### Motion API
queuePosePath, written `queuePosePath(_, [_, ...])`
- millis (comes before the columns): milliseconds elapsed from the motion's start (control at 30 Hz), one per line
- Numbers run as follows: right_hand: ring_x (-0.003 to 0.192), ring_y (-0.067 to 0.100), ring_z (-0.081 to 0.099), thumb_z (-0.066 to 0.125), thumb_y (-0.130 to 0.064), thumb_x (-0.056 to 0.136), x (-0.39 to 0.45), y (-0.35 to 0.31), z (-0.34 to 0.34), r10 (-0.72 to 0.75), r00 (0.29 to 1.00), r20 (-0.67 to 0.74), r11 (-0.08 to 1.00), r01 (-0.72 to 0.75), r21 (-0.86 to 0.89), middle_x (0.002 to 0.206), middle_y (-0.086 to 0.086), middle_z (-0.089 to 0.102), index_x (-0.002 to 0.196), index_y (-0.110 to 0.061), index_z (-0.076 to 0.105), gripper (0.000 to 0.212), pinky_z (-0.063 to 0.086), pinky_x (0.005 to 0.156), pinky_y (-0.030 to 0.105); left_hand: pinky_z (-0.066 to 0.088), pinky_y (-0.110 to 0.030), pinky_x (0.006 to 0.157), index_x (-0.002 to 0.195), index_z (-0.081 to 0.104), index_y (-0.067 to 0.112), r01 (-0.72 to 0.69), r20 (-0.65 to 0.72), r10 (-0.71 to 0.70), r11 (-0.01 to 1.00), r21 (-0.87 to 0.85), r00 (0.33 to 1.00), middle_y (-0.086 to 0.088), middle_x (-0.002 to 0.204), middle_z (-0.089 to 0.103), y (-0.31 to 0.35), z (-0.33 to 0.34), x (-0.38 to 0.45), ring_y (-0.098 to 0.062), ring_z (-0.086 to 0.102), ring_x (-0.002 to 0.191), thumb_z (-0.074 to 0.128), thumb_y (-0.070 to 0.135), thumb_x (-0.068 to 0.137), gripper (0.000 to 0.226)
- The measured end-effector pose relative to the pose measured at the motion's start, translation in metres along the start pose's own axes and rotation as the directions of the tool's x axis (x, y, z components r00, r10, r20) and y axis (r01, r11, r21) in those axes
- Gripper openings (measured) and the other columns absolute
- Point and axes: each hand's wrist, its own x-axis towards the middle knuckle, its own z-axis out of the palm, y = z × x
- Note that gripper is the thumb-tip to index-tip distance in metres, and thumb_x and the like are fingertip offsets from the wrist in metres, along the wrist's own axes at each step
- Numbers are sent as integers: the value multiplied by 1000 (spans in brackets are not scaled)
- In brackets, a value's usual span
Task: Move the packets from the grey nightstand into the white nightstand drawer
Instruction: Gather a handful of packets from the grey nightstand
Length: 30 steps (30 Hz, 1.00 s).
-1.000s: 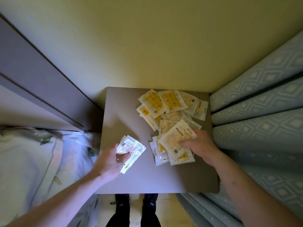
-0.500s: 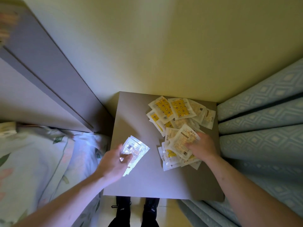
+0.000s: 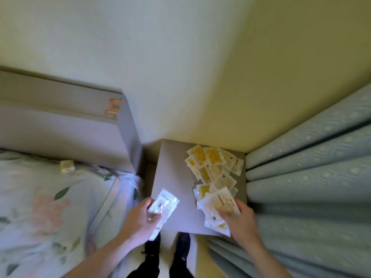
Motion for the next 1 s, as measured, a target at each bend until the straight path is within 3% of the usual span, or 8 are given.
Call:
queuePosePath(100, [62, 15, 61, 82, -18, 80, -48, -17, -9, -25, 999, 45, 1000, 25, -4, 67, -3, 72, 75, -34, 73, 18, 47, 60, 30, 58, -31, 76, 95, 56, 34, -17, -28, 17, 1000, -18, 999, 17, 85, 72, 10, -17, -42, -4, 69, 80, 72, 31, 89, 18])
queuePosePath(167, [58, 12, 55, 80, -21, 79, -74, -25, -15, -57, 996, 73, 998, 58, -11, 63, -1, 68, 73, -29, 71, 14, 45, 59, 29, 56, -32, 79, 94, 57, 29, -49, -62, 48, 999, -6, 997, 16, 83, 69, 16, -25, -67, -5, 66, 80, 71, 31, 87, 15])
queuePosePath(300, [61, 11, 55, 82, -25, 77, -118, -29, -24, -135, 983, 127, 990, 140, -34, 74, 11, 71, 77, -17, 72, 13, 46, 61, 30, 50, -27, 69, 86, 54, 28, -55, -117, 54, 998, -8, 992, 12, 80, 66, 20, -28, -113, -8, 62, 76, 65, 31, 84, 12])
queuePosePath(433, [63, 15, 60, 80, -22, 75, -148, -25, -32, -225, 957, 184, 965, 245, -93, 73, 2, 74, 81, -25, 76, 7, 49, 62, 29, 47, -19, 65, 88, 57, 28, -47, -191, 35, 997, -60, 981, 12, 81, 67, 19, -19, -157, -7, 62, 76, 65, 25, 85, 9])
queuePosePath(600, [74, 7, 70, 79, -12, 80, -174, -11, -51, -364, 884, 295, 908, 407, -100, 82, -13, 77, 85, -26, 76, 16, 53, 64, 20, 45, -12, 61, 93, 62, 29, -61, -312, 18, 990, -129, 950, 16, 87, 70, 17, 11, -218, -4, 66, 80, 68, 22, 87, 12])
queuePosePath(700, [83, 2, 72, 79, -11, 81, -191, 2, -65, -420, 829, 369, 865, 488, -113, 87, -17, 77, 88, -28, 76, 18, 57, 73, 19, 53, -17, 66, 95, 63, 31, -48, -378, -33, 978, -203, 925, 15, 92, 72, 11, 35, -260, -4, 68, 83, 69, 18, 86, 16])
queuePosePath(900, [82, 13, 71, 79, -14, 80, -233, 30, -76, -476, 736, 482, 793, 596, -126, 84, -9, 75, 84, -25, 75, 13, 59, 74, 31, 53, -25, 68, 92, 64, 30, 9, -478, -152, 958, -288, 865, 14, 91, 73, -14, 75, -348, -5, 67, 83, 70, 14, 85, 19])
queuePosePath(1000, [77, 17, 70, 78, -14, 80, -262, 38, -67, -494, 674, 549, 755, 646, -113, 80, -5, 74, 82, -23, 74, 10, 58, 64, 29, 52, -25, 68, 93, 65, 33, 37, -513, -217, 940, -338, 831, 17, 91, 74, -34, 83, -392, 0, 68, 82, 71, 15, 84, 21])
